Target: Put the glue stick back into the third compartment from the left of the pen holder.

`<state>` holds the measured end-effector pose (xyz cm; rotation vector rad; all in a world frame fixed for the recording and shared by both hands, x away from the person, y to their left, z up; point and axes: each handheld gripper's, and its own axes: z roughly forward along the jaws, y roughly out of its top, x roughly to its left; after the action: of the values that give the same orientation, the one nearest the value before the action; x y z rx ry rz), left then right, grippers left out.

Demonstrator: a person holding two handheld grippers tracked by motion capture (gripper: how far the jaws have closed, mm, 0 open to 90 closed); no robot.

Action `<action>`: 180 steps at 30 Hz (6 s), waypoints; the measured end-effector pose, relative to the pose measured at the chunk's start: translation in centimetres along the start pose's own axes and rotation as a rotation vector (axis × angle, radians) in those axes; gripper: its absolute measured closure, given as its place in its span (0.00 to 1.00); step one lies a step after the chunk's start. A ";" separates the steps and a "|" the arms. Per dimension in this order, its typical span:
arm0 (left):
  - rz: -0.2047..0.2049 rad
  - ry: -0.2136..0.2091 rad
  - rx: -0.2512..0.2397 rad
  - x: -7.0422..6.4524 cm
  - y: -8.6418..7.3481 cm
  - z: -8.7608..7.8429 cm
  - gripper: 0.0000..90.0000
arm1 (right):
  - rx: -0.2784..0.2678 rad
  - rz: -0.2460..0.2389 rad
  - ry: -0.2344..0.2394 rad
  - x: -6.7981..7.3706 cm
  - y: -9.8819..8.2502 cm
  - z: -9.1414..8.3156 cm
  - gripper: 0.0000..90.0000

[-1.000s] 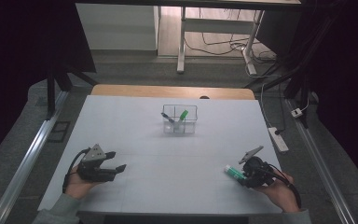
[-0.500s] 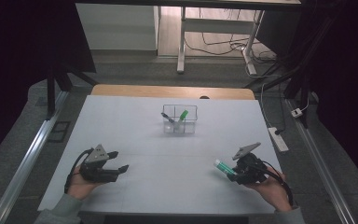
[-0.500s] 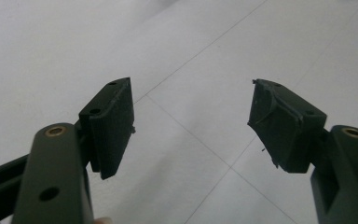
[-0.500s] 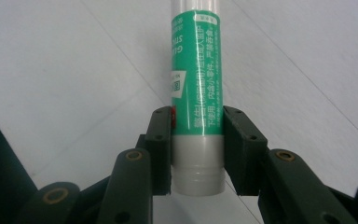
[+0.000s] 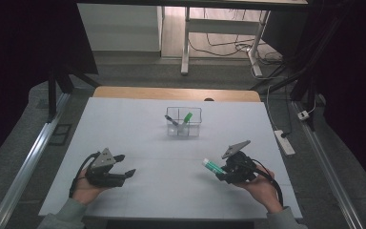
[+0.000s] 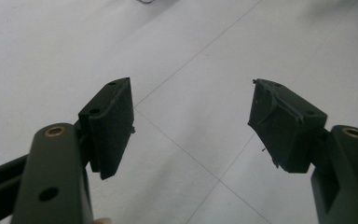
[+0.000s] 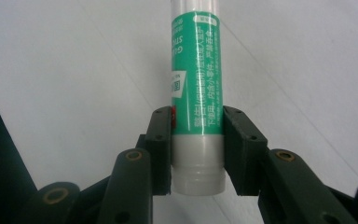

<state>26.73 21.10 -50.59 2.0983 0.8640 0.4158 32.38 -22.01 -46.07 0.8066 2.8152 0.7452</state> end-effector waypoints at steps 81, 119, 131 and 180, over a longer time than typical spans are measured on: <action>0.342 -0.025 0.108 -6.0 4.1 5.1 0.32 | 0.047 -0.146 0.236 5.8 9.9 8.1 0.72; 0.268 -0.019 0.023 -4.7 3.8 5.0 0.73 | -0.336 -0.040 0.185 4.2 9.3 3.6 0.38; 0.233 -0.037 -0.052 -5.1 3.9 4.8 0.73 | -0.372 0.019 0.229 4.4 9.2 4.6 0.39; -0.024 0.005 -0.037 -1.0 -0.8 -0.2 0.39 | -0.611 0.091 0.049 0.4 8.4 -2.5 0.72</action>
<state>25.53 20.92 -51.10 2.0521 0.8768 0.4212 35.35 -16.69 -39.81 0.8013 2.3634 1.5431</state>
